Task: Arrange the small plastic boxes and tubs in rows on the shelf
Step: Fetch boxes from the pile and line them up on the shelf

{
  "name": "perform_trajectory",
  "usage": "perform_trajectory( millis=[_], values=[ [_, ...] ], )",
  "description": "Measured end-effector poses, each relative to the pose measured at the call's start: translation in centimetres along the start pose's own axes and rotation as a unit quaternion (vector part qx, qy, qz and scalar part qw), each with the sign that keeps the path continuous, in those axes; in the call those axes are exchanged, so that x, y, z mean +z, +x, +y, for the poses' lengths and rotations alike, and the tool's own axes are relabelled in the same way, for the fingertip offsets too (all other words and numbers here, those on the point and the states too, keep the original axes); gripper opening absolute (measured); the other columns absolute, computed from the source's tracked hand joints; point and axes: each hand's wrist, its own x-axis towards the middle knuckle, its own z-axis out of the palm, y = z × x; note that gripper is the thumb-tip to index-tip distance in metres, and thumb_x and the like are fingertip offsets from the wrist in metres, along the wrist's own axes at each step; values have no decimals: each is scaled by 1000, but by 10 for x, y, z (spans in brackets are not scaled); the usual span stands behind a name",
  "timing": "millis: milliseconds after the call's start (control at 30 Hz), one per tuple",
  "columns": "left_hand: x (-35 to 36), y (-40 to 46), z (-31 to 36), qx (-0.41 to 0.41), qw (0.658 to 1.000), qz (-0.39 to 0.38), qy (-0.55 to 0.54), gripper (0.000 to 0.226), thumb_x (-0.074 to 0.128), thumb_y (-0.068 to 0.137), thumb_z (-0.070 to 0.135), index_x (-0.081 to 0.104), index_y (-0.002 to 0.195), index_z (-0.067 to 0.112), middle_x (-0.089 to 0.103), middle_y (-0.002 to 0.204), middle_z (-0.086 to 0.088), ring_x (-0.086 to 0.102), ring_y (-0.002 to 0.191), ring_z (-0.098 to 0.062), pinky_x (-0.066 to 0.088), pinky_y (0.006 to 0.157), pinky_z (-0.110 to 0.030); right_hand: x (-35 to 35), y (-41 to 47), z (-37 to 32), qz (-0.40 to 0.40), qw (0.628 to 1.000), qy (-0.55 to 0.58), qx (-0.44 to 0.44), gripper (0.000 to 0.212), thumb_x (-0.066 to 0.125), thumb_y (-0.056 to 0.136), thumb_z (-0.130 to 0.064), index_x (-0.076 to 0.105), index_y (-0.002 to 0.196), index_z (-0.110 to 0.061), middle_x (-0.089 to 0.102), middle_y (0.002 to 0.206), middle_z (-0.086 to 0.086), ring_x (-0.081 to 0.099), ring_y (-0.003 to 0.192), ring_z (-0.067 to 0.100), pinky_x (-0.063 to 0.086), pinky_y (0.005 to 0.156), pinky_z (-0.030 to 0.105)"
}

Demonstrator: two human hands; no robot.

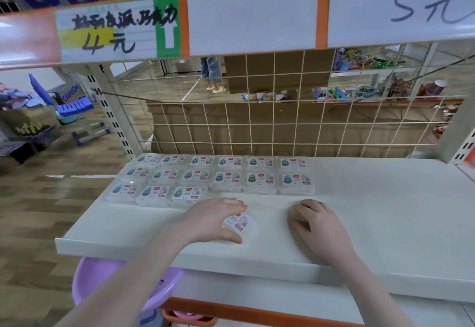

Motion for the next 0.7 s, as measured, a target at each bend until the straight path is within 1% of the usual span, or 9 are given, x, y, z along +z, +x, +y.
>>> perform_trajectory(
  millis=[67,167,267,367,533,700],
  values=[
    [5,1,1,-30,999,23,2,76,59,83,57,30,147,28,25,154,12,22,140,-5,22,109,-22,0,0,-1,-3,1000,-6,-1,31,60,87,-29,65,114,-15,59,121,1,50,114,23,38,93,30],
    [11,3,6,-74,995,59,-10,72,53,88,55,29,147,22,21,156,7,23,141,-11,22,111,-26,0,0,-2,-2,1000,-10,1,31,58,88,-29,65,115,-15,58,121,0,50,114,23,37,93,29],
    [17,7,7,-108,989,95,-18,68,48,92,51,28,147,18,21,156,4,25,140,-14,23,111,-28,0,0,-4,4,1000,-15,3,30,57,87,-27,65,114,-14,59,121,0,50,113,23,37,92,28],
    [21,12,5,-134,984,117,-18,64,44,95,48,28,147,15,23,155,1,24,140,-15,21,111,-29,-1,0,-6,5,1000,-21,3,31,54,89,-27,63,116,-15,57,123,-1,48,116,21,35,94,27],
    [25,18,3,-170,976,137,-22,62,45,94,47,33,145,12,29,152,-2,26,139,-18,21,111,-30,-2,0,-6,-8,999,-47,-14,36,43,94,-33,55,125,-21,50,131,-6,42,121,15,29,97,21],
    [23,19,3,-197,970,142,-20,60,49,92,46,40,141,12,35,149,-3,33,135,-22,27,108,-32,-1,0,-3,-13,998,-57,-27,36,39,95,-34,53,126,-21,48,133,-6,40,123,15,29,97,21]
  ],
)
